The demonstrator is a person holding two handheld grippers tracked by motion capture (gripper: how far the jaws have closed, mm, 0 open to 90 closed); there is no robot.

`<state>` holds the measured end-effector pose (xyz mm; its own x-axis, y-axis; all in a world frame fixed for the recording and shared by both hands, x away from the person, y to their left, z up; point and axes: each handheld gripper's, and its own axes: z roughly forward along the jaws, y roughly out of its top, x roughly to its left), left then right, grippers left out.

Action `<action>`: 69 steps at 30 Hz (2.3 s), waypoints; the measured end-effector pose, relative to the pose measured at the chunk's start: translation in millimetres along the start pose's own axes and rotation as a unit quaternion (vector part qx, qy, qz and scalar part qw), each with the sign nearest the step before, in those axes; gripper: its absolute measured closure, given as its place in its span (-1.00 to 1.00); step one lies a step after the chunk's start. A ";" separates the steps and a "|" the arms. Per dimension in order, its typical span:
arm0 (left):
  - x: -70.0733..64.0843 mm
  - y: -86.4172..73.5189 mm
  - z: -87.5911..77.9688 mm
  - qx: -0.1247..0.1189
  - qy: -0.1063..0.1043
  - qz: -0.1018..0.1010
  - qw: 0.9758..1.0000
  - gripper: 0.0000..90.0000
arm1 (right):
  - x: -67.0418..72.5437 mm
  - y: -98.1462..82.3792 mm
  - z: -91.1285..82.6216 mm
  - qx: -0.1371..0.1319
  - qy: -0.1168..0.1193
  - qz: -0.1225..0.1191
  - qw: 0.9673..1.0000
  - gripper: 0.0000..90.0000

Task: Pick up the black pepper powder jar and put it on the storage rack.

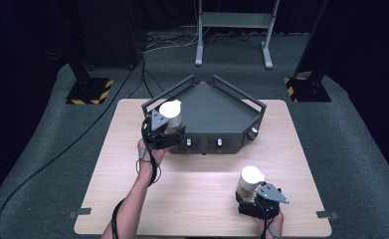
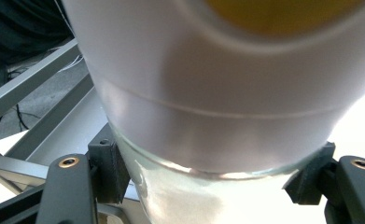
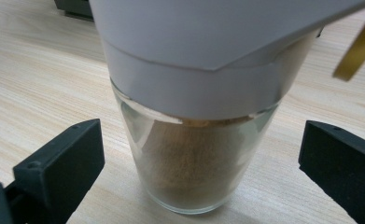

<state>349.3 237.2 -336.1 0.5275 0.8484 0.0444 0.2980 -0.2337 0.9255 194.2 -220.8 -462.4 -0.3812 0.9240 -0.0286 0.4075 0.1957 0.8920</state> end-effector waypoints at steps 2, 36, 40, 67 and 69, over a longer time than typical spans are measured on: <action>1.7 1.3 1.8 0.002 0.001 -0.001 1.000 -0.32 | 0.0 -0.1 -0.1 0.000 0.000 0.000 1.000 -1.00; 20.2 18.4 39.6 0.023 0.020 -0.025 0.999 -0.32 | 0.2 -0.8 -0.4 -0.002 0.000 0.000 1.000 -1.00; 20.5 18.6 42.7 0.026 0.021 -0.025 0.999 -0.32 | 0.2 -1.0 -0.5 -0.003 0.000 0.000 1.000 -1.00; 21.9 8.5 54.8 0.032 0.020 -0.034 0.999 -0.32 | 0.1 -1.0 -0.5 -0.003 0.000 0.000 1.000 -1.00; 22.1 6.7 54.7 0.029 0.019 -0.033 0.999 -0.32 | 0.1 -0.9 -0.4 -0.002 0.000 0.000 1.000 -1.00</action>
<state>406.5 228.4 -349.5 0.4751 0.8799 -0.0007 0.3769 -0.2027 0.9038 193.5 -221.0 -463.0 -0.3819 0.9237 -0.0292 0.4033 0.1950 0.8941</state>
